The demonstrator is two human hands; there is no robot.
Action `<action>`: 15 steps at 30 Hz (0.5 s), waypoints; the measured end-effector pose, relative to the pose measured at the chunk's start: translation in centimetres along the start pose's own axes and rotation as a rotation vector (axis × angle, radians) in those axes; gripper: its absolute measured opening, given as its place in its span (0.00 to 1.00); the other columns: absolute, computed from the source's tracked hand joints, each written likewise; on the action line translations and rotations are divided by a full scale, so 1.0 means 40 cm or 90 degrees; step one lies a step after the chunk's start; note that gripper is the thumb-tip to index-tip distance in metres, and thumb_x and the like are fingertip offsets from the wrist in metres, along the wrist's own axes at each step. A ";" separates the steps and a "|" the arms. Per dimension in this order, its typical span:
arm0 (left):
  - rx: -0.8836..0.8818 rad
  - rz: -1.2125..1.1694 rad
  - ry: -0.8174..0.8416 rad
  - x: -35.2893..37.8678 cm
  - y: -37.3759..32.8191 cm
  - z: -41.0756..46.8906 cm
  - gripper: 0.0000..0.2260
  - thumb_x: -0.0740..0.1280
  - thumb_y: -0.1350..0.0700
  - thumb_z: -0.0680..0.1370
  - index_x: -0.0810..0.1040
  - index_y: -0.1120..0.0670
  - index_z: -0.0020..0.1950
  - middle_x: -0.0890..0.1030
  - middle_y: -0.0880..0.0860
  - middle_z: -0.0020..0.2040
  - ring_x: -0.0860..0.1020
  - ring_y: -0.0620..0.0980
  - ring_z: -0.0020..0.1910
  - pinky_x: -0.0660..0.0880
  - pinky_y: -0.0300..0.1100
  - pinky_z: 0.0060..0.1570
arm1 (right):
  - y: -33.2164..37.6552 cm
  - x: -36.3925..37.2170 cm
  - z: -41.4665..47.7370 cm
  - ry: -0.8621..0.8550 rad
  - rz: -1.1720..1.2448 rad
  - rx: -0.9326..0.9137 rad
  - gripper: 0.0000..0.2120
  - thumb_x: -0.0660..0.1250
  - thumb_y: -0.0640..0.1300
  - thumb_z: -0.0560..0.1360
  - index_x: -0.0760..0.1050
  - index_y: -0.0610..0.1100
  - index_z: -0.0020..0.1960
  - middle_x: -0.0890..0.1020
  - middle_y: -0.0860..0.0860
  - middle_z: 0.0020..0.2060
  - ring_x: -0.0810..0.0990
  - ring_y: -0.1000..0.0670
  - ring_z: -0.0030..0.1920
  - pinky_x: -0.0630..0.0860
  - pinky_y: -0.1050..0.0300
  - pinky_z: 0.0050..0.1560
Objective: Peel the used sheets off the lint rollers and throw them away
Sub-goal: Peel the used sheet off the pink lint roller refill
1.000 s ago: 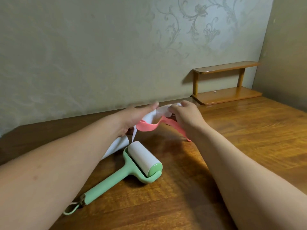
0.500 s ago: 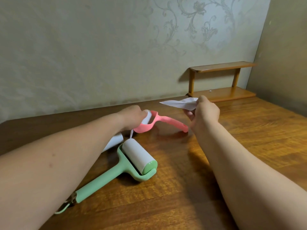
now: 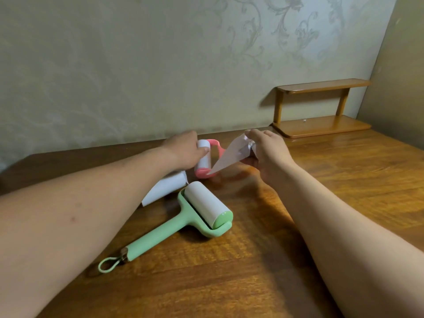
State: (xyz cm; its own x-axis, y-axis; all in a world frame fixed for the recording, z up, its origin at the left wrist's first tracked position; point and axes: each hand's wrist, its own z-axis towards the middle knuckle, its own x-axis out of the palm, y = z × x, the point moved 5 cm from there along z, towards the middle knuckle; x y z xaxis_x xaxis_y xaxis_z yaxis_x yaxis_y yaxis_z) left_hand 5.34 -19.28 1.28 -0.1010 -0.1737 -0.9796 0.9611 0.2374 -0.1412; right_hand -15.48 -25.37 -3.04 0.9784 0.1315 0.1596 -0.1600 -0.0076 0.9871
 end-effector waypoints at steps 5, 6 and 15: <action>0.029 0.009 -0.012 -0.019 -0.021 -0.010 0.21 0.70 0.39 0.84 0.81 0.57 0.47 0.85 0.58 0.47 0.82 0.61 0.51 0.78 0.52 0.48 | -0.002 0.021 -0.019 0.014 -0.050 -0.011 0.02 0.69 0.47 0.85 0.80 0.50 0.55 0.83 0.47 0.52 0.85 0.41 0.58 0.88 0.39 0.59; 0.025 -0.010 -0.032 -0.028 -0.031 -0.017 0.22 0.68 0.38 0.84 0.79 0.56 0.44 0.83 0.57 0.45 0.81 0.61 0.50 0.76 0.51 0.46 | 0.006 0.021 -0.027 0.016 -0.046 -0.017 0.03 0.68 0.47 0.86 0.80 0.50 0.55 0.83 0.48 0.51 0.85 0.42 0.58 0.87 0.39 0.60; 0.136 -0.506 -0.190 -0.117 -0.081 -0.183 0.12 0.66 0.53 0.88 0.79 0.61 0.64 0.86 0.60 0.59 0.85 0.59 0.60 0.81 0.58 0.63 | 0.122 0.165 -0.199 0.450 0.309 0.090 0.27 0.55 0.55 0.89 0.79 0.32 0.65 0.84 0.36 0.56 0.84 0.41 0.53 0.77 0.48 0.71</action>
State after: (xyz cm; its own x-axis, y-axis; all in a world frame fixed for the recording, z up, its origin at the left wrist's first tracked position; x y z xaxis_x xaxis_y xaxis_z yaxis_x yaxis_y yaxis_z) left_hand 0.82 -12.24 5.28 -0.7192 -0.4619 -0.5191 0.6648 -0.2403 -0.7073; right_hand -10.84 -16.64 2.71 0.4881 0.6659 0.5643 -0.4755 -0.3393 0.8117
